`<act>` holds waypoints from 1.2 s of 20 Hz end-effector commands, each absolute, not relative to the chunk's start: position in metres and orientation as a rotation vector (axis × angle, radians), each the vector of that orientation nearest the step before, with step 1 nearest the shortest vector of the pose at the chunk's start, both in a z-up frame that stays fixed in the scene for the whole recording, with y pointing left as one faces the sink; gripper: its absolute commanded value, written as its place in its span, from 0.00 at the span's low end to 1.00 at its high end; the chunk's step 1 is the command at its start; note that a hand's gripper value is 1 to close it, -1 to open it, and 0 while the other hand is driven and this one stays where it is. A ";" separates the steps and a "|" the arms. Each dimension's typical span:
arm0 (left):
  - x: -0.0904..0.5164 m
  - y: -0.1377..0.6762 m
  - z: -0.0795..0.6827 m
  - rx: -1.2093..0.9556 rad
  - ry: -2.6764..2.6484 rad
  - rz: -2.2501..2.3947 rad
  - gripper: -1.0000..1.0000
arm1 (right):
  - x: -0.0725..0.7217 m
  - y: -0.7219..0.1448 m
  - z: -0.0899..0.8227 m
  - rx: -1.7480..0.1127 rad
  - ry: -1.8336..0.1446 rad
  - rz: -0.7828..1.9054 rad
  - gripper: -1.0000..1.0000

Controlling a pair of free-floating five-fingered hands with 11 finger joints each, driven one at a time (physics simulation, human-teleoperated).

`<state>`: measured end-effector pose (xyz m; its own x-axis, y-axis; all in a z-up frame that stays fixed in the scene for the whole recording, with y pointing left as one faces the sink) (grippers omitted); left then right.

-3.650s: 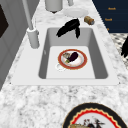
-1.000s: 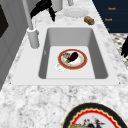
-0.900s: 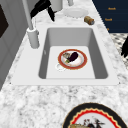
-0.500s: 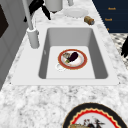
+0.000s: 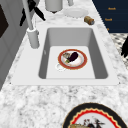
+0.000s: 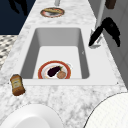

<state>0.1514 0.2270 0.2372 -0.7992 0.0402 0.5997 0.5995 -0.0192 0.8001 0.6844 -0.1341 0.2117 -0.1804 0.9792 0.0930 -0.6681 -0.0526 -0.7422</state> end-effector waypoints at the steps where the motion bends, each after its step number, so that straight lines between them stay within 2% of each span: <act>1: 0.151 0.227 0.237 -0.666 -1.861 -1.872 0.50 | 0.712 -0.133 0.195 -0.497 -0.732 1.636 0.00; 6: 0.151 0.227 0.237 -0.666 -1.861 -1.872 0.50 | 0.731 -0.130 0.178 -0.393 -0.676 1.653 0.00; 11: 0.151 0.227 0.237 -0.666 -1.861 -1.872 0.50 | 0.748 -0.132 0.170 -0.134 -0.480 1.663 0.00; 12: 0.151 0.227 0.237 -0.666 -1.861 -1.872 0.50 | 0.751 -0.132 0.168 -0.088 -0.437 1.657 1.00; 15: 0.151 0.227 0.237 -0.666 -1.861 -1.872 0.50 | 0.750 -0.132 0.169 0.029 -0.329 1.627 1.00; 19: 0.151 0.227 0.237 -0.666 -1.861 -1.872 0.50 | 0.721 -0.126 0.191 -0.082 -0.473 1.568 1.00; 24: 0.151 0.227 0.237 -0.666 -1.861 -1.872 0.50 | 0.699 -0.124 0.212 -0.348 -0.675 1.545 1.00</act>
<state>0.1514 0.2270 0.2372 -0.7992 0.0402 0.5997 0.5995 -0.0192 0.8001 0.6967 -0.1414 0.1938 -0.1385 0.9747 0.1752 -0.8236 -0.0152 -0.5670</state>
